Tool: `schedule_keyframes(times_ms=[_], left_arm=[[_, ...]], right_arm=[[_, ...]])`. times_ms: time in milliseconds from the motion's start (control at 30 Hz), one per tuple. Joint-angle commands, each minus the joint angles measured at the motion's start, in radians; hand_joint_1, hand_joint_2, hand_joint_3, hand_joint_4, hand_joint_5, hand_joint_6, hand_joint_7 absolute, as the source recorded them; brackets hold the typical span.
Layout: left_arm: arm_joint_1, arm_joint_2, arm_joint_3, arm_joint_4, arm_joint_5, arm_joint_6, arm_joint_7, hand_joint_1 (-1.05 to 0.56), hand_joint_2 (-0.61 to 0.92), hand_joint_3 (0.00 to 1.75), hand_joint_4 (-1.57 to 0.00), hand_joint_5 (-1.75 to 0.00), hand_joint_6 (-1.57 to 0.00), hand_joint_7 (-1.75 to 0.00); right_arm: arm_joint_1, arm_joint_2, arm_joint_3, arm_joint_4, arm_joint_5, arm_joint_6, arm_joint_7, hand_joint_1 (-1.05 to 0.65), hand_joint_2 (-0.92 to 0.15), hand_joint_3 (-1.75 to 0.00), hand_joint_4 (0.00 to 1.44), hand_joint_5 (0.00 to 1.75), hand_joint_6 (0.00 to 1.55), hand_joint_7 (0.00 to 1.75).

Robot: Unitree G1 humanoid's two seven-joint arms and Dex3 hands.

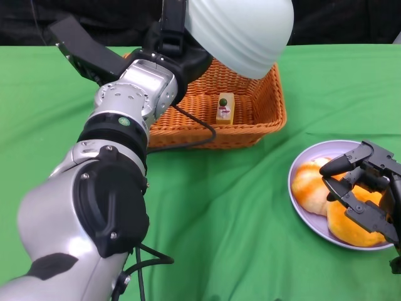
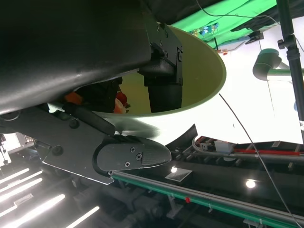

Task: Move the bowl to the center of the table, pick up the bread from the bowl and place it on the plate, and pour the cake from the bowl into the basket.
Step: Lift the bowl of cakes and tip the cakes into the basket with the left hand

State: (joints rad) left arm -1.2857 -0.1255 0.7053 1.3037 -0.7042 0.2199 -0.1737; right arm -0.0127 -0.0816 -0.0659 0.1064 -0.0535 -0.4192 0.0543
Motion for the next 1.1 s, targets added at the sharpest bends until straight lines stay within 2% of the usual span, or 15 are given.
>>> schedule_keyframes(times_ms=[33,100,167,633,867,900,967,1000,1100], left_arm=[[0.031,0.000,-0.291,-0.045,0.327,-0.265,-0.051,-0.18,0.76,0.64,-0.80,-1.75,-0.69,-1.56],[0.043,0.001,-0.357,-0.045,0.408,-0.333,-0.054,-0.16,0.72,0.70,-0.80,-1.75,-0.75,-1.47],[0.046,-0.004,-0.372,-0.043,0.432,-0.359,-0.051,-0.16,0.72,0.74,-0.80,-1.75,-0.78,-1.42],[0.045,-0.013,-0.316,-0.035,0.393,-0.335,-0.080,-0.13,0.74,0.73,-0.82,-1.75,-0.75,-1.50],[0.045,-0.013,-0.310,-0.033,0.387,-0.328,-0.095,-0.13,0.71,0.80,-0.83,-1.75,-0.74,-1.53],[0.023,-0.003,-0.212,-0.020,0.274,-0.204,-0.094,-0.15,0.72,0.79,-0.83,-1.75,-0.72,-1.57],[-0.011,0.019,-0.057,0.000,0.096,-0.003,-0.072,-0.25,0.85,0.60,-0.83,-1.75,-0.63,-1.70],[-0.019,0.028,-0.009,0.004,0.041,0.059,-0.060,-0.30,0.89,0.54,-0.83,-1.75,-0.60,-1.72],[-0.019,0.038,0.030,0.000,-0.005,0.115,-0.035,-0.39,0.92,0.42,-0.79,-1.75,-0.52,-1.74]], right_arm=[[0.003,-0.013,-0.005,0.007,0.004,-0.013,-0.003,-0.15,-0.90,-0.25,0.69,1.53,0.64,1.27],[0.004,-0.012,-0.006,0.005,0.007,-0.011,-0.001,-0.14,-0.90,-0.25,0.69,1.52,0.64,1.26],[0.004,-0.012,-0.006,0.003,0.009,-0.009,0.000,-0.14,-0.91,-0.25,0.69,1.52,0.64,1.26],[0.004,-0.015,-0.007,0.006,0.006,-0.011,-0.002,-0.14,-0.90,-0.25,0.70,1.53,0.65,1.26],[0.005,-0.017,-0.007,0.003,0.003,-0.006,-0.002,-0.15,-0.89,-0.26,0.70,1.53,0.65,1.26],[0.005,-0.017,-0.007,0.005,0.004,-0.011,-0.001,-0.15,-0.89,-0.26,0.70,1.53,0.65,1.26],[0.004,-0.017,-0.007,0.008,0.006,-0.015,0.000,-0.15,-0.89,-0.26,0.71,1.53,0.65,1.26],[0.004,-0.016,-0.006,0.007,0.005,-0.012,0.000,-0.15,-0.89,-0.26,0.71,1.53,0.65,1.26],[0.005,-0.015,-0.005,0.005,0.006,-0.007,0.001,-0.15,-0.89,-0.26,0.70,1.53,0.65,1.27]])
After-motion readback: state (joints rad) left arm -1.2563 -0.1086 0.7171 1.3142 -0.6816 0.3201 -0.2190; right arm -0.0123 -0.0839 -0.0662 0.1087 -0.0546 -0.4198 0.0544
